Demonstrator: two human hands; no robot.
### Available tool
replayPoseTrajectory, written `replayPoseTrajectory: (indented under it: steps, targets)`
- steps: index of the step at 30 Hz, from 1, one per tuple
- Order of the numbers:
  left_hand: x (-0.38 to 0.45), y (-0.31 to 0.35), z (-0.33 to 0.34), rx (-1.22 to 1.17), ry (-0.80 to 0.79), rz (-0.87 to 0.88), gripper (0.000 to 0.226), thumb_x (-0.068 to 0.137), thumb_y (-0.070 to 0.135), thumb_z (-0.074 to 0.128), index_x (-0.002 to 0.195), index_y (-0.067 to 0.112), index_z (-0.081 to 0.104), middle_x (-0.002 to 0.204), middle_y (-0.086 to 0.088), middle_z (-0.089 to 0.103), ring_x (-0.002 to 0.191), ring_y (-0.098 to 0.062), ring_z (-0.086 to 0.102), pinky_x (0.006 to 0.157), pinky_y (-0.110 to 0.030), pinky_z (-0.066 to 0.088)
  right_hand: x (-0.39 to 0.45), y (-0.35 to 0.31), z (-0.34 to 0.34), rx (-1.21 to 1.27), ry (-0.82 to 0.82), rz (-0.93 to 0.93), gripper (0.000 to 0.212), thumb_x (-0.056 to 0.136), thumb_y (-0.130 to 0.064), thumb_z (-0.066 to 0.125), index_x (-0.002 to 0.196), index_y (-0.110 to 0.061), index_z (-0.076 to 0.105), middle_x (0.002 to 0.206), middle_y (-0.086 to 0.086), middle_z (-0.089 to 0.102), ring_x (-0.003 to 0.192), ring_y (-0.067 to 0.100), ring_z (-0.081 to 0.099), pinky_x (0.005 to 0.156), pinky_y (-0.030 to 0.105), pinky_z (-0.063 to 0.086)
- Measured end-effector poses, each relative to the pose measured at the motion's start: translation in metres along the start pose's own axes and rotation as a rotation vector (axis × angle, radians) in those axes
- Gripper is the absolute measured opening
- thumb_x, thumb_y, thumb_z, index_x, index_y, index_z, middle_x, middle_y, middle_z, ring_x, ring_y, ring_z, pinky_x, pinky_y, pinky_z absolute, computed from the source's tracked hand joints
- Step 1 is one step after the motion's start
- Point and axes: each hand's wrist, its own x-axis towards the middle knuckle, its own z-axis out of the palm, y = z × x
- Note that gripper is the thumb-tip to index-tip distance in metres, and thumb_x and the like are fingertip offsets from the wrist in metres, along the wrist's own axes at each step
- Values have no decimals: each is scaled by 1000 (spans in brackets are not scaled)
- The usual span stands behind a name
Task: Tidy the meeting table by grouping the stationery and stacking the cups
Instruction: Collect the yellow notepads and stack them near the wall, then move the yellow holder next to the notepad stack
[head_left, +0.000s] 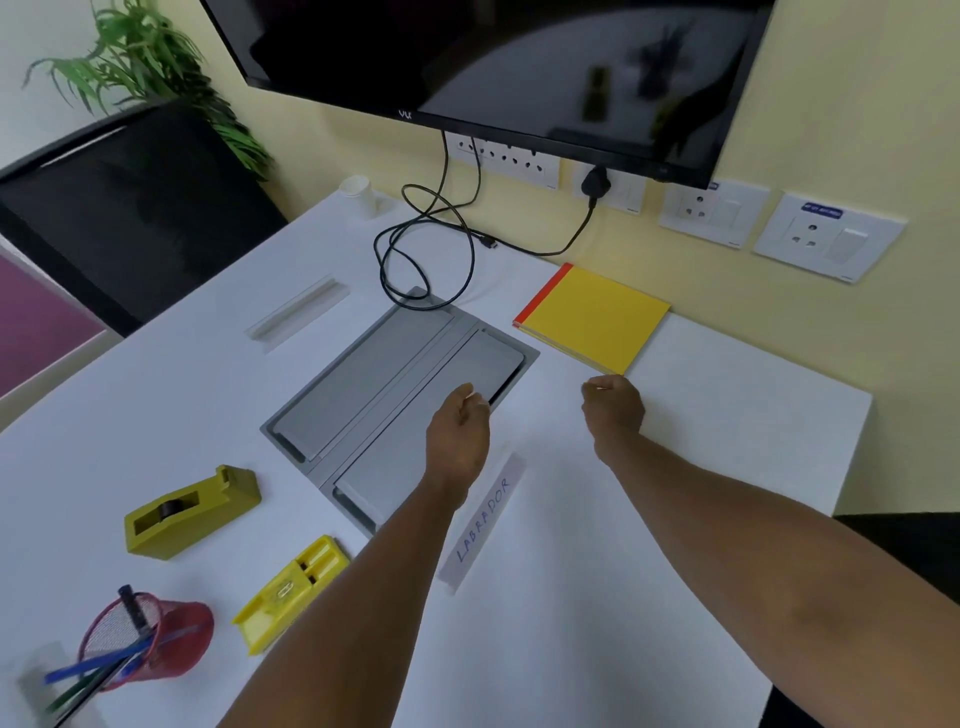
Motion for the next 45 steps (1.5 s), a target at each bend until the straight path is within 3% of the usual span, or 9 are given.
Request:
replayPoseTrajectory:
  steps: [5,14,19,25,30,36,41,45]
  targets:
    - [-46,-5,-39,71,93,39,43,102,33,49,141,18,52,142,-1,55,130,-19,51,114,-40,38,-53,-4,-1,-160,-156,-159,19,86,-15,57,100,-14,70,99,7,74,94,26,68,83,34,55]
    - [-151,-28,-120,4,265,69,32,98,28,53,127,18,62,119,-1,67,107,-18,61,98,-34,50,-178,-5,2,-348,-374,-454,11,87,-14,58,89,-14,70,89,1,72,87,21,65,75,28,50]
    - [-210,-49,-167,1,332,102,27,98,26,53,121,20,65,116,4,68,102,-11,61,82,-23,47,-259,-9,7,-280,-480,-456,11,88,-16,60,79,-21,65,82,-4,69,83,22,68,70,30,53]
    - [-275,-67,-225,16,406,151,31,98,24,52,125,15,64,121,-1,67,111,-17,61,99,-42,51,-348,-26,20,-187,-534,-475,16,85,-13,61,72,-22,63,80,1,69,72,22,68,59,29,49]
    - [-314,-86,-271,-9,485,170,28,97,23,52,121,18,66,118,-2,67,97,-16,63,84,-28,51,-404,-28,33,-244,-581,-613,17,85,-15,60,71,-23,64,75,-5,68,73,21,69,62,31,52]
    - [-333,-112,-300,-2,523,142,29,98,21,50,121,19,66,125,-1,64,107,-16,59,84,-22,46,-435,-15,49,-386,-646,-789,5,84,-16,63,84,-19,68,75,1,65,78,26,68,72,36,56]
    - [-328,-130,-304,50,481,44,34,97,22,49,129,18,62,136,-5,59,121,-23,56,103,-36,46,-437,-5,64,-546,-688,-871,9,84,-18,60,87,-25,65,70,-7,59,74,18,58,59,25,41]
    - [-309,-143,-300,177,377,-67,41,98,23,47,138,14,54,143,-7,53,128,-26,51,102,-32,42,-426,3,72,-658,-716,-910,18,86,-14,56,99,-18,68,83,1,65,82,22,60,71,34,49]
